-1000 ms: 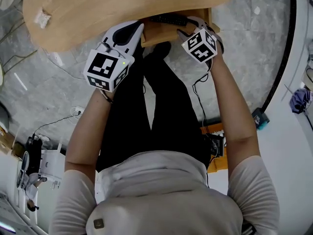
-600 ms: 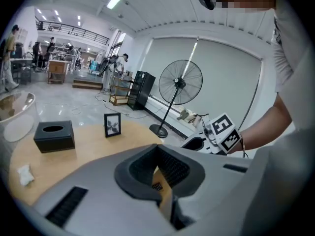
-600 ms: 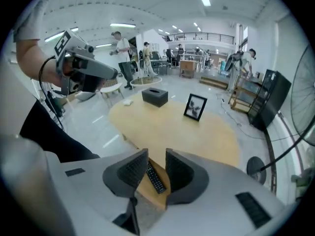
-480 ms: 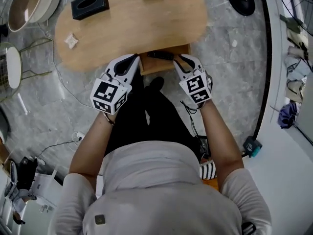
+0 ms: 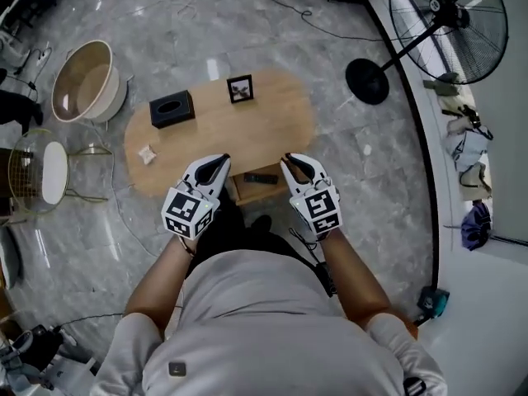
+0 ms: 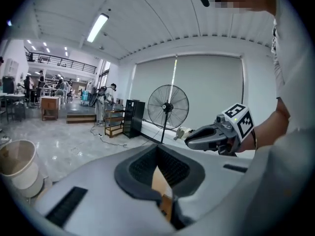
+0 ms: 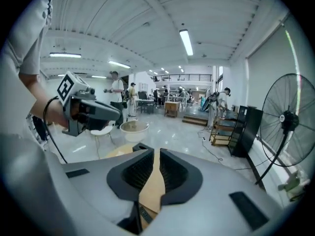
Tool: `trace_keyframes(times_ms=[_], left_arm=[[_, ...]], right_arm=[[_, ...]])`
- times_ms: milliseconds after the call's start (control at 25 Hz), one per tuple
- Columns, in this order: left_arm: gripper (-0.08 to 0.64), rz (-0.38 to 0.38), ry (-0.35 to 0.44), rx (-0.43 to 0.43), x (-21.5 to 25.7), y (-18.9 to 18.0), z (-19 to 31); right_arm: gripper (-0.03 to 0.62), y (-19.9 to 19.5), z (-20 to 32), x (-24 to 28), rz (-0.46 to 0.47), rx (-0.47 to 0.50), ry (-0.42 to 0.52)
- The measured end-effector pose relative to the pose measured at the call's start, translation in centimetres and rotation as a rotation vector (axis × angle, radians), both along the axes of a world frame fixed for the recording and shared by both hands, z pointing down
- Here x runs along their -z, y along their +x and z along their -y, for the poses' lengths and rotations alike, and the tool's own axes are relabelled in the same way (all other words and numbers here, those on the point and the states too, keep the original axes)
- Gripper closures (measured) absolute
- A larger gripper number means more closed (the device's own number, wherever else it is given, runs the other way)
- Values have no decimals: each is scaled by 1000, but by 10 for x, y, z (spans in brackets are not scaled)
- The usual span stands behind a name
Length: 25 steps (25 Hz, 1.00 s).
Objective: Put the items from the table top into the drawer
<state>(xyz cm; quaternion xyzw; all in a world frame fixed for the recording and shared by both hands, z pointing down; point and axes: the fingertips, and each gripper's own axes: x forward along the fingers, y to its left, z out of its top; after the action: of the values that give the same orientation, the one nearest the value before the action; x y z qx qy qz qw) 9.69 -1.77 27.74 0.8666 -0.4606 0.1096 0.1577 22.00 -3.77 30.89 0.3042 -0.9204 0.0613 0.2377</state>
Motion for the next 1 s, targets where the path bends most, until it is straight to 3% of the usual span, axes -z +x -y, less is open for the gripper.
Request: trace_keyframes(times_ms=[200,600,840,1000], left_arm=[[551,3,103,-14,52,8,6],[551,15,137,35,99,-1,-33],[551,28,166,83,117,-36,-47],[551,37,185,139,126,-78,-59]], right_arm=[[555,2,6,73,72,-30,129],[565,-9,-29,121,120,44,159],[565,-48,-37,131,142,103,159],[565,-85,-42,136,152,135,151]])
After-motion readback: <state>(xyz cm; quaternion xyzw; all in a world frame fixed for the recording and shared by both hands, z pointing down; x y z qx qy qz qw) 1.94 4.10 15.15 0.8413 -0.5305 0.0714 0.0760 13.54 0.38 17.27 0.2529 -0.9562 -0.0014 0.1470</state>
